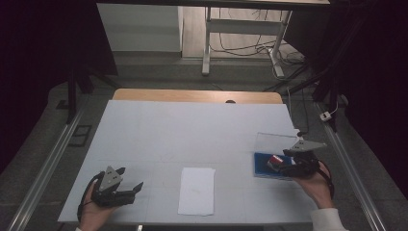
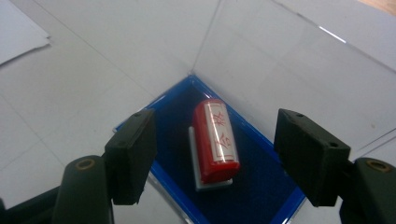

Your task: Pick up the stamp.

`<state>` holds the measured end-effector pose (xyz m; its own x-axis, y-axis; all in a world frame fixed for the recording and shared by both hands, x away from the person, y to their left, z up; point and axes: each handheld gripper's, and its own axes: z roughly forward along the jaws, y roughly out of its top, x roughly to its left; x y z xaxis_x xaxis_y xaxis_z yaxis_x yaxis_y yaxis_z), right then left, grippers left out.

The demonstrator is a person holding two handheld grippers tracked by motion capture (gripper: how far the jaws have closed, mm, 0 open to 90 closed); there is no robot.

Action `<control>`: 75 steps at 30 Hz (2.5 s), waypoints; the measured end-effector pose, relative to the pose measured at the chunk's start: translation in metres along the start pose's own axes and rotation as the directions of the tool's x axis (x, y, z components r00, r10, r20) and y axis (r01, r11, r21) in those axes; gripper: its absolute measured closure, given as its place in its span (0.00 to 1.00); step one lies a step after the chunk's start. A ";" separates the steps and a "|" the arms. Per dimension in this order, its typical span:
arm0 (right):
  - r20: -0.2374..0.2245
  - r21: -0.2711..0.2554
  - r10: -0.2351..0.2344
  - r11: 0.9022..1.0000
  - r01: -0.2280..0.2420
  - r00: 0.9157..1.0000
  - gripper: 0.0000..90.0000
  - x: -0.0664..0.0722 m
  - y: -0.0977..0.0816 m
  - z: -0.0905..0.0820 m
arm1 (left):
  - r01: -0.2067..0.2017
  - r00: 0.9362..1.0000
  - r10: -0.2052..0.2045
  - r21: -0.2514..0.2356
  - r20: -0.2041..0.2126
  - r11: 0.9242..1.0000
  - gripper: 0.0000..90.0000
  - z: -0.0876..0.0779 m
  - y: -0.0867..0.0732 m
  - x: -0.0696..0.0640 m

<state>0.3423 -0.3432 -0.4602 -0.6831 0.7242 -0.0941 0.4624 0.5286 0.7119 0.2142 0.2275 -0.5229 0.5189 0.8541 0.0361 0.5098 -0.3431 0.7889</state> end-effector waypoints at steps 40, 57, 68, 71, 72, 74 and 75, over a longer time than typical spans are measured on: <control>-0.021 0.037 -0.071 0.997 0.072 0.997 0.76 -0.003 0.000 0.014 | 0.006 1.000 -0.006 0.004 0.002 1.000 0.19 0.000 -0.001 0.001; -0.007 -0.022 -0.058 0.998 0.057 0.998 0.78 -0.002 0.005 0.000 | 0.005 1.000 -0.005 -0.001 -0.003 1.000 0.19 0.000 -0.001 0.002; -0.013 -0.095 -0.049 0.994 0.048 0.999 0.78 0.001 0.014 -0.017 | 0.003 1.000 -0.003 -0.001 -0.007 1.000 0.19 0.000 -0.001 0.002; -0.011 -0.105 -0.056 0.993 0.054 0.998 0.78 0.004 0.017 -0.020 | 0.003 1.000 -0.003 -0.001 -0.007 1.000 0.19 0.000 -0.001 0.001; -0.011 -0.105 -0.056 0.993 0.054 0.998 0.78 0.004 0.017 -0.020 | 0.002 1.000 -0.002 -0.001 -0.008 1.000 0.19 0.000 -0.001 0.001; -0.011 -0.104 -0.063 0.993 0.062 0.998 0.78 0.005 0.019 -0.021 | 0.002 1.000 -0.002 -0.001 -0.008 1.000 0.19 0.000 -0.001 0.001; -0.015 -0.107 -0.066 0.992 0.064 0.998 0.78 0.007 0.020 -0.021 | 0.002 1.000 -0.002 0.000 -0.008 1.000 0.19 0.000 -0.001 0.001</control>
<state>0.3351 -0.3371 -0.4318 -0.7201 0.6815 -0.1304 0.3551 0.5234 0.7746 0.2143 0.2290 -0.5238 0.5120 0.8581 0.0396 0.5108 -0.3411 0.7891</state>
